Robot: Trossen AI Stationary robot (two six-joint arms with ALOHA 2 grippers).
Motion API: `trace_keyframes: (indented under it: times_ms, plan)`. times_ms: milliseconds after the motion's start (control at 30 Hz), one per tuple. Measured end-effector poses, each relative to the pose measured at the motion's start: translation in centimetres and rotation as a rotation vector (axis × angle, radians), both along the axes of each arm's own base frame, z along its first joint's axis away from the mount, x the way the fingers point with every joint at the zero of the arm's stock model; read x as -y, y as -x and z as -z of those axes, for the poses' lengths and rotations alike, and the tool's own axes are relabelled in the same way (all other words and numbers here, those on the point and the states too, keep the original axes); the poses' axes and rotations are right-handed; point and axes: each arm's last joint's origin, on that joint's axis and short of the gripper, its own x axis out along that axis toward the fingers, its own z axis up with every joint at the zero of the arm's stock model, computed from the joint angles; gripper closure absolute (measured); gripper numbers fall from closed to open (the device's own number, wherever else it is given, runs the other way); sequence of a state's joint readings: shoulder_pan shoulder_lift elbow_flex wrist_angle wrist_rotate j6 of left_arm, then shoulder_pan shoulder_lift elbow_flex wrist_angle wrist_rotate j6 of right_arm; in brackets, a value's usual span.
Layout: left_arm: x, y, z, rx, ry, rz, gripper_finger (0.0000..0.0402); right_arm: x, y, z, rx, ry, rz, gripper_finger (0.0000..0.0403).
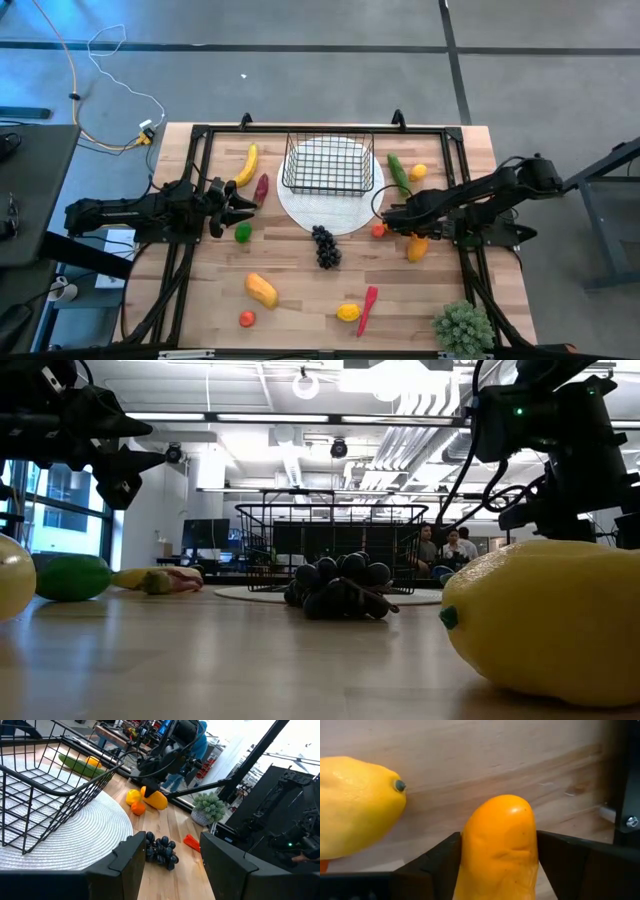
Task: Build produce basket
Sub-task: Put the top yellow mango into the wire basket
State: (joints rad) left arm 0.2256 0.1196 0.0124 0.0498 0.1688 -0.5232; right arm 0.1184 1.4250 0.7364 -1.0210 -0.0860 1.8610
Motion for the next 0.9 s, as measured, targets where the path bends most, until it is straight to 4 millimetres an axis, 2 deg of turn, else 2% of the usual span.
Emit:
trace_keyframes:
  times_ms: [200,333,533,900]
  plan:
    - [0.0,0.0,0.0,0.0,0.0,0.0,0.0227,-0.2,0.0,0.0,0.001,-0.003,-0.016,0.0246]
    - [0.0,0.0,0.0,0.001,0.019,-0.002,0.0227,-0.2,0.0,-0.3,0.027,-0.012,-0.054,0.0247]
    - [0.0,0.0,0.0,0.003,0.047,-0.009,0.0227,-0.7,0.7,-2.0,0.127,0.01,-0.074,0.0247]
    - [-0.1,0.0,0.0,0.004,0.073,-0.048,0.0227,-1.5,1.2,-5.7,0.532,0.143,-0.046,0.0247]
